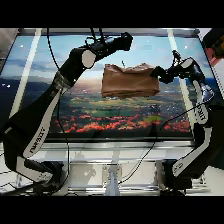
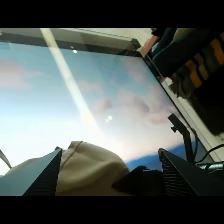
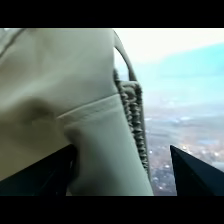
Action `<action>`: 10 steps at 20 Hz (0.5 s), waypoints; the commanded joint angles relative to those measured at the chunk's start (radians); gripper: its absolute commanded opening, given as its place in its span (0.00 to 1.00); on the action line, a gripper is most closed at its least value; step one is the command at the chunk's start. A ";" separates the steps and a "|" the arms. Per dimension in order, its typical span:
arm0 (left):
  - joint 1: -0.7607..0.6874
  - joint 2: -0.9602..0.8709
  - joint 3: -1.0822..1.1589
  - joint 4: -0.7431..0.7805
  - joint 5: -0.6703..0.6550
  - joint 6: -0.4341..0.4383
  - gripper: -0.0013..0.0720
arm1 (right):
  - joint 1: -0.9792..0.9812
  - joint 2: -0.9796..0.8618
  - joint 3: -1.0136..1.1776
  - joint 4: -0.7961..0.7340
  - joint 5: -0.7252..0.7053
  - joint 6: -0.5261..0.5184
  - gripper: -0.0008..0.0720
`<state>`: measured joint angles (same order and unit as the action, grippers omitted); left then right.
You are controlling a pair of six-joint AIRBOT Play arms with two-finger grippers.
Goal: Fold the clothes and pants, and hang the long-sleeved shirts on hangers.
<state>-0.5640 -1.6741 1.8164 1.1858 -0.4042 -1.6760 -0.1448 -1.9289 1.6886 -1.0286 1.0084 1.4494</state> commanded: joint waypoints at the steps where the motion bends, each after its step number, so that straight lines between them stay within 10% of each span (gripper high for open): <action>1: 0.001 0.001 0.000 0.019 -0.016 0.000 0.96 | -0.011 -0.043 0.021 0.032 0.079 0.034 0.92; 7: 0.001 0.001 0.000 0.019 -0.016 0.000 0.96 | 0.000 -0.147 0.021 0.420 0.119 -0.011 0.92; 10: 0.011 0.001 0.000 0.019 -0.016 0.000 0.96 | 0.047 -0.172 0.020 0.422 0.121 -0.011 0.75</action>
<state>-0.5598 -1.6737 1.8164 1.2034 -0.4194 -1.6760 -0.1268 -2.0727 1.7081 -0.6796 1.1183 1.4460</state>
